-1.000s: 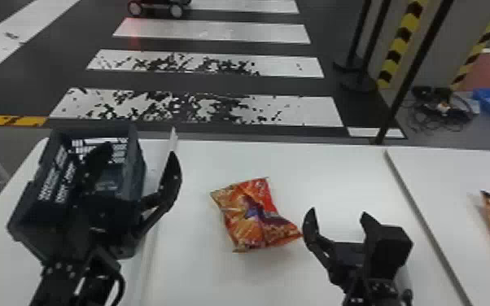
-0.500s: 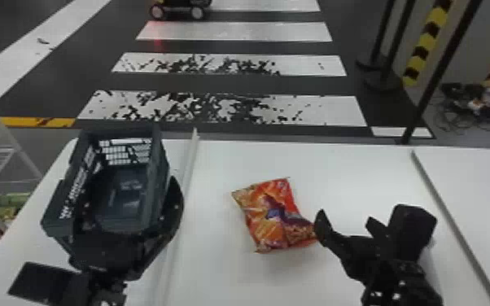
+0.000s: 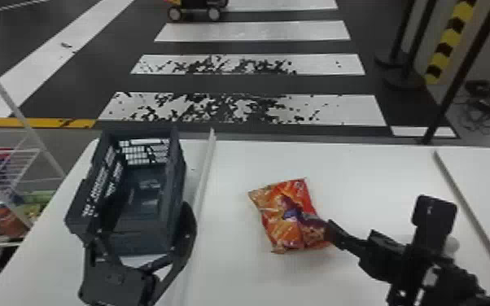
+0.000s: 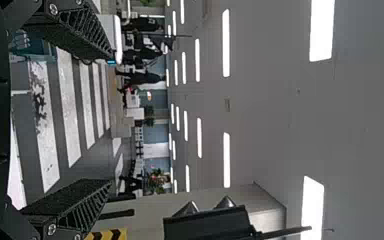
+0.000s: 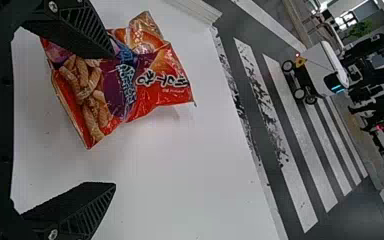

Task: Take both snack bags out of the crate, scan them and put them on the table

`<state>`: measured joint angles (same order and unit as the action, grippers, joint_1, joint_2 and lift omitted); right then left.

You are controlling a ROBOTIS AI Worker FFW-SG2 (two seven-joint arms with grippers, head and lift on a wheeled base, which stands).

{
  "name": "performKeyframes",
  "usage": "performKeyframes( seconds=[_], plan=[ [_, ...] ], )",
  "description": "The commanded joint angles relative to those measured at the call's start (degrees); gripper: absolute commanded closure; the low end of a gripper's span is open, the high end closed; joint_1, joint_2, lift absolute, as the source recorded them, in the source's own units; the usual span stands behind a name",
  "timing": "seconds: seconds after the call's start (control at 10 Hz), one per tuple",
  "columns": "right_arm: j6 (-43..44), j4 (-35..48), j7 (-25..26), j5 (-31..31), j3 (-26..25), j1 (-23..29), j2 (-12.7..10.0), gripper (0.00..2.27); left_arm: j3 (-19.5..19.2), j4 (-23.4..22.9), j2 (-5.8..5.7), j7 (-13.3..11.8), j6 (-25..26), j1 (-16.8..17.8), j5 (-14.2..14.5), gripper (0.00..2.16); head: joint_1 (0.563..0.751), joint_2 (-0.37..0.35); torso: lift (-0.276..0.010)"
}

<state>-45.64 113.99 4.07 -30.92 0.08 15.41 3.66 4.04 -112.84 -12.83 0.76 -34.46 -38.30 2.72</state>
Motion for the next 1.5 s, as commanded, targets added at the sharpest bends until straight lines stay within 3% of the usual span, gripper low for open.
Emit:
performKeyframes(
  seconds=[0.0, 0.2, 0.5, 1.4],
  plan=[
    [-3.0, -0.9, -1.5, -3.0, -3.4, -0.4, -0.8, 0.08, -0.1, 1.5, -0.44, -1.2, -2.7, -0.1, 1.0, 0.13, 0.695, 0.08, -0.094],
    [-6.4, -3.9, -4.3, -6.2, -5.7, -2.4, -1.5, 0.08, -1.4, 3.3, -0.44, -2.1, -2.8, -0.6, 2.7, 0.14, 0.695, 0.069, -0.094],
    [-6.9, -6.9, -6.1, -6.4, -5.9, -4.4, -2.1, 0.08, -2.6, 6.1, -0.01, -2.0, -3.0, -1.0, 4.0, 0.14, 0.695, 0.119, -0.094],
    [-6.9, -17.0, -8.3, -6.7, -6.5, -9.8, -2.7, 0.08, -2.8, 6.9, 0.52, -2.1, -2.7, -1.5, 4.0, 0.15, 0.695, 0.143, -0.094]
  ],
)
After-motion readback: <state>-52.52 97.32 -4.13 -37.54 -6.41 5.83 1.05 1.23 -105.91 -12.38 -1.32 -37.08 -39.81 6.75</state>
